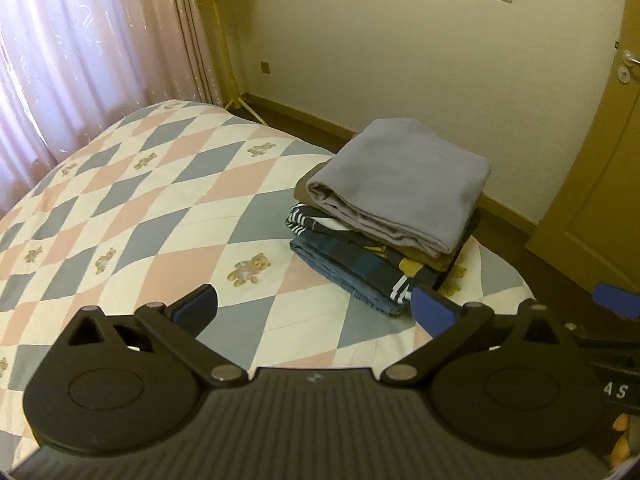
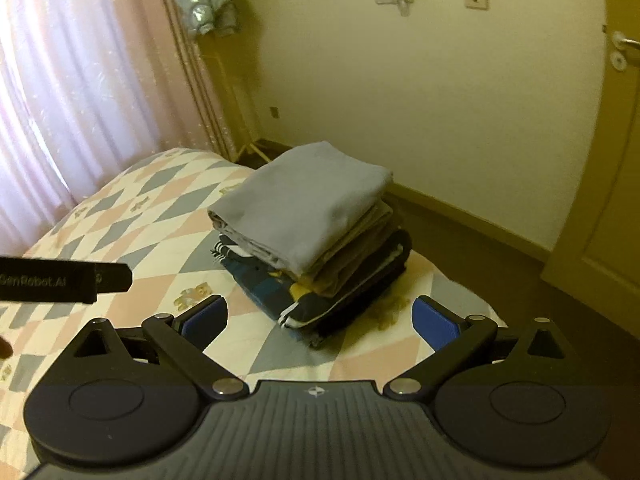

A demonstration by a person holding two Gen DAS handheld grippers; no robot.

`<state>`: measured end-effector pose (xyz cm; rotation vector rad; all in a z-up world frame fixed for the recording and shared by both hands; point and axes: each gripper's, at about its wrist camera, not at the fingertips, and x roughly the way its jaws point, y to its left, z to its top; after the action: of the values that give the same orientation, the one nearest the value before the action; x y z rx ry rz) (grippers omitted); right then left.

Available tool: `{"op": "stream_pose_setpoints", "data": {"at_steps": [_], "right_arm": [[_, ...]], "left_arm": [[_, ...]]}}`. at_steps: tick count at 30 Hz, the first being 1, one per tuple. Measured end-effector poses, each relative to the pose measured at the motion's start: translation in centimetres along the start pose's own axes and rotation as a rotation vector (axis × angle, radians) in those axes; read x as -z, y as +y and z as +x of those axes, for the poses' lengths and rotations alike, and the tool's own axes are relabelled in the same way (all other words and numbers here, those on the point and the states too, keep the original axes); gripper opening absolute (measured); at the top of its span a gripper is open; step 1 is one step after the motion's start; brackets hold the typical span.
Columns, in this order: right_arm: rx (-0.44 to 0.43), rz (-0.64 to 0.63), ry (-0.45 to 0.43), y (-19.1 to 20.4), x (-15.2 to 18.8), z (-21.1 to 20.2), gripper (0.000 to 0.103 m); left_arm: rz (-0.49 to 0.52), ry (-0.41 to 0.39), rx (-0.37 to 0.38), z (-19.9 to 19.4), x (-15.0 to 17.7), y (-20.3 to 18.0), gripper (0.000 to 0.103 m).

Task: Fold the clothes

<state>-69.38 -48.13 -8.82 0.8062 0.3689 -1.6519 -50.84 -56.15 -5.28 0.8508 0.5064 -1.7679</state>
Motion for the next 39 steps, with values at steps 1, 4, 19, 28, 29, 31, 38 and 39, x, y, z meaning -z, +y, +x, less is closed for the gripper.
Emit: {"op": "stream_pose_setpoints", "data": {"at_steps": [1, 4, 19, 28, 29, 31, 38, 39], "right_arm": [[0.004, 0.005, 0.008, 0.5, 0.0, -0.5, 0.103], [0.018, 0.02, 0.016, 1.6, 0.2, -1.9, 0.103], [0.123, 0.076, -0.037, 4.5, 2.1, -7.5, 0.103], [0.231, 0.023, -0.064, 7.3, 3.2, -9.7, 0.103], [0.233, 0.026, -0.066, 7.6, 3.3, -9.9, 0.103], [0.247, 0.033, -0.063, 8.0, 3.4, -10.4, 0.103], [0.179, 0.144, -0.058, 8.0, 4.7, -12.3, 0.103], [0.17, 0.165, -0.055, 7.9, 4.8, -12.5, 0.103]], "left_arm": [[0.003, -0.004, 0.001, -0.6, 0.3, 0.1, 0.102], [0.022, -0.034, -0.009, -2.4, 1.1, 0.4, 0.102], [0.022, -0.115, 0.025, -7.4, 2.8, 4.1, 0.102], [0.082, -0.15, -0.044, -9.7, 4.1, 4.4, 0.102], [0.078, -0.15, -0.037, -10.0, 4.3, 4.6, 0.102], [0.067, -0.139, -0.022, -10.4, 4.5, 5.0, 0.102], [0.085, -0.117, 0.005, -11.7, 6.1, 6.1, 0.102], [0.085, -0.111, 0.005, -11.8, 6.4, 6.3, 0.102]]}}
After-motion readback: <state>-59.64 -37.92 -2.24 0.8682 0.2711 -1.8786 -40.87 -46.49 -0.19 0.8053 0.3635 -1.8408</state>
